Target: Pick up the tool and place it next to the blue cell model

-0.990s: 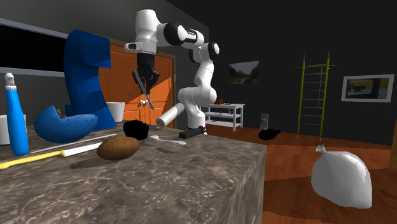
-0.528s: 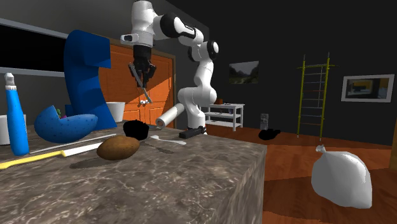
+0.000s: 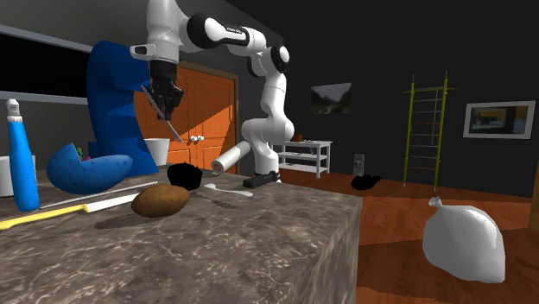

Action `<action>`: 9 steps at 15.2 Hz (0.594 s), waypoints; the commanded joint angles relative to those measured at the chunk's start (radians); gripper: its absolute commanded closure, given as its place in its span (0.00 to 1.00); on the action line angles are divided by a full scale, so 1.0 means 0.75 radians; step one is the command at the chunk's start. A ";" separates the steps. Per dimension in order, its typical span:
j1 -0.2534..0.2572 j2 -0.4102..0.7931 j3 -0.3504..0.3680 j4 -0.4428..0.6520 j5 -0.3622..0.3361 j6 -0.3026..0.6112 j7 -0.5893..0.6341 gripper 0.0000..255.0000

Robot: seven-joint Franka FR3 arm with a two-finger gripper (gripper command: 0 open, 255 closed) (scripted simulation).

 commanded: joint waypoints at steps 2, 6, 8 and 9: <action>-0.002 0.013 -0.010 -0.038 -0.003 0.053 -0.002 1.00; -0.005 0.020 -0.017 -0.104 -0.009 0.125 0.003 1.00; -0.006 0.026 -0.022 -0.135 -0.011 0.162 0.006 1.00; -0.006 0.029 -0.024 -0.150 -0.013 0.180 0.007 1.00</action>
